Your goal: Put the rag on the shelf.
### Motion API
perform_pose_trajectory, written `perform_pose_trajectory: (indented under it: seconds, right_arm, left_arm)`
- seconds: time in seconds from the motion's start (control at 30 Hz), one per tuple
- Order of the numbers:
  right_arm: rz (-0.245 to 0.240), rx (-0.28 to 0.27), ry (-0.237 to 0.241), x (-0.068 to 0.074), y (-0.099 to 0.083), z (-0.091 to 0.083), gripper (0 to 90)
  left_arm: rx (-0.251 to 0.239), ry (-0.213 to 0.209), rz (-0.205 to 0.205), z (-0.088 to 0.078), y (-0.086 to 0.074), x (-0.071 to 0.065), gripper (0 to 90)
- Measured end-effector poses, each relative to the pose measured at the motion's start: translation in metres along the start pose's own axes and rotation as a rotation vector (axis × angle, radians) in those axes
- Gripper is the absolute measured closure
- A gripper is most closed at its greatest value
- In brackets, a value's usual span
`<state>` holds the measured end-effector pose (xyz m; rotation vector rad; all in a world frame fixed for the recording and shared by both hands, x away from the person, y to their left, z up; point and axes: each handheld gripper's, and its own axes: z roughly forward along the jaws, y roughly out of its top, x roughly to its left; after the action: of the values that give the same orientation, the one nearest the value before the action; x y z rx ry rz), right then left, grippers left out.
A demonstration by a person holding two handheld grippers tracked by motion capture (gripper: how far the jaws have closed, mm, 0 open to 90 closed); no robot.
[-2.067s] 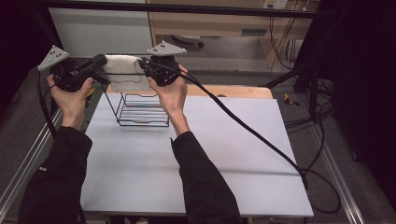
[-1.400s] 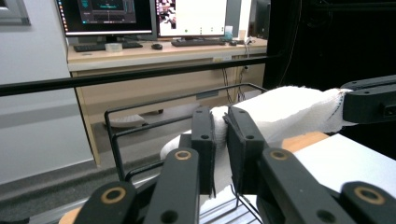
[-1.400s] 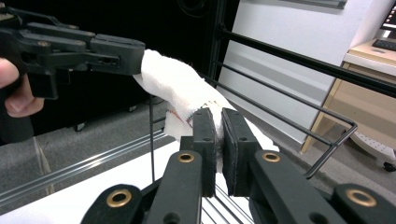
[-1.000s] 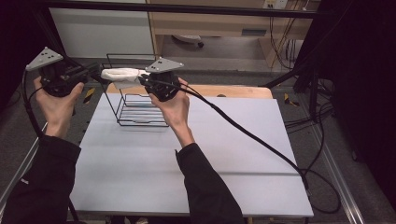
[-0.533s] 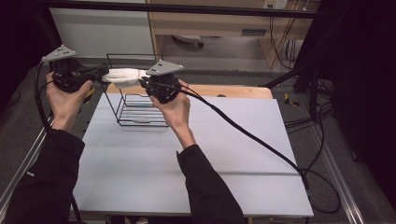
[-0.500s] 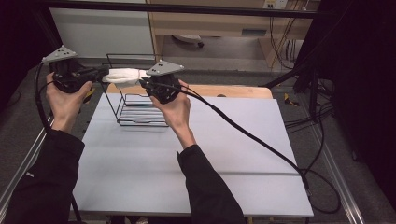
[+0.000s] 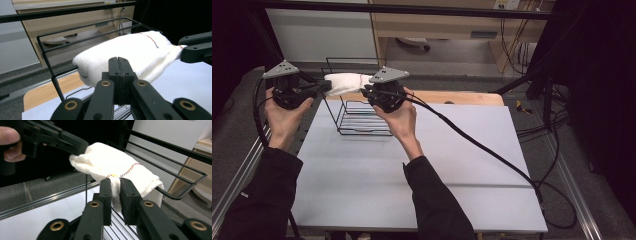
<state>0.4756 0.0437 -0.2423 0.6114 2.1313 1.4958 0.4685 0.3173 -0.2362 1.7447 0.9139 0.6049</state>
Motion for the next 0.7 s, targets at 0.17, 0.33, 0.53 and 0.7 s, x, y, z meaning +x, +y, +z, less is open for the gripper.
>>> perform_pose_trajectory:
  seconds: [0.17,0.33,0.53,0.7]
  right_arm:
    - [-0.004,-0.024,0.01,0.001,0.004,-0.006,71.2]
    - [0.032,-0.038,0.035,0.0,0.01,-0.006,83.8]
    - [0.06,0.056,0.037,-0.001,-0.005,0.015,90.0]
    - [0.077,0.079,0.005,-0.007,-0.013,0.026,90.0]
  left_arm:
    - [0.002,-0.005,0.004,0.001,-0.005,0.0,90.0]
    - [0.008,-0.001,0.015,0.003,-0.01,-0.001,90.0]
    - [0.014,0.0,0.037,0.007,-0.019,-0.002,90.0]
    - [0.011,0.008,0.031,0.015,-0.026,0.001,90.0]
